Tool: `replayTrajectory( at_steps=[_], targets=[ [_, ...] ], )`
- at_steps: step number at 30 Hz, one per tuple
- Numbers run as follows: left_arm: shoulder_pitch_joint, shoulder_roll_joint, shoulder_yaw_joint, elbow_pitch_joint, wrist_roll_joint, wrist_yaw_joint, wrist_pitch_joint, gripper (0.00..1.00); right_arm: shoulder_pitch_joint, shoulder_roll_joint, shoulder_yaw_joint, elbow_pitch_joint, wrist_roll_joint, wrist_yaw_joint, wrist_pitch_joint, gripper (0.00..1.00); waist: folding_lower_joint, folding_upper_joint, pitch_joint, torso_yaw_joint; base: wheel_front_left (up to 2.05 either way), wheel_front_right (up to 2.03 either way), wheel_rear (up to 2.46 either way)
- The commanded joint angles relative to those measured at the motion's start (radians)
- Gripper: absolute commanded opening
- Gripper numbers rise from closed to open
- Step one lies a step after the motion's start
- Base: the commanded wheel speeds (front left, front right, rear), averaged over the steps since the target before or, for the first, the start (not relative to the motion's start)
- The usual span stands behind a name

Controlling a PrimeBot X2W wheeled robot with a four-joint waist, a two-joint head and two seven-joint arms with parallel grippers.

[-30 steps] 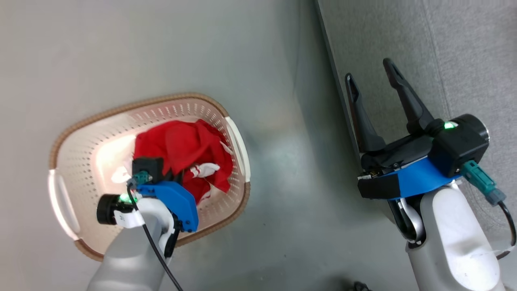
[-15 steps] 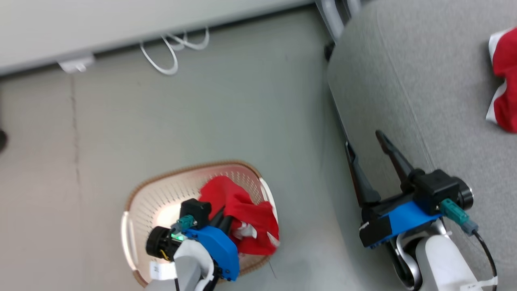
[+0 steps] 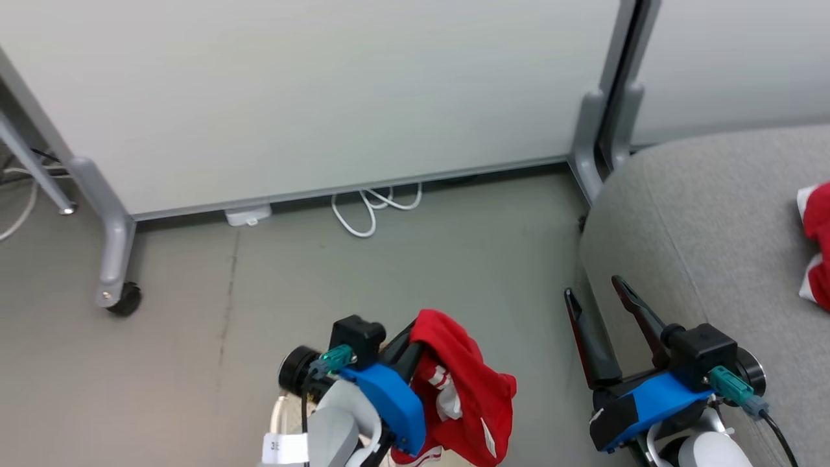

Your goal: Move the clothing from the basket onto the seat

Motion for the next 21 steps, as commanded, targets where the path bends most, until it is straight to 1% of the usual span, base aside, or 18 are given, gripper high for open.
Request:
replayTrajectory(
  at_steps=[1,5,13,21],
  targets=[
    [-0.023,0.003,-0.002,-0.010,0.004,-0.002,-0.005,0.00,0.016,-0.002,-0.003,-0.005,0.001,0.000,0.004,1.00,0.0004,-0.0001,-0.031,0.033,0.00,0.00,0.00],
    [-0.061,0.003,-0.022,-0.047,0.007,-0.002,-0.005,0.00,0.031,-0.001,-0.004,-0.010,0.004,0.000,0.007,1.00,0.0004,-0.0001,-0.042,0.045,0.00,0.00,0.00],
    [-0.151,0.000,-0.030,-0.096,-0.001,-0.002,-0.005,0.00,0.052,0.000,0.000,-0.009,0.010,0.000,0.015,1.00,0.0004,-0.0001,-0.062,0.058,0.00,0.00,0.00],
    [-0.243,-0.003,-0.084,-0.122,-0.032,-0.002,-0.005,0.00,0.066,0.001,0.004,0.000,0.023,0.000,0.013,1.00,0.0004,-0.0001,-0.078,0.072,0.00,0.00,0.00]
  ],
)
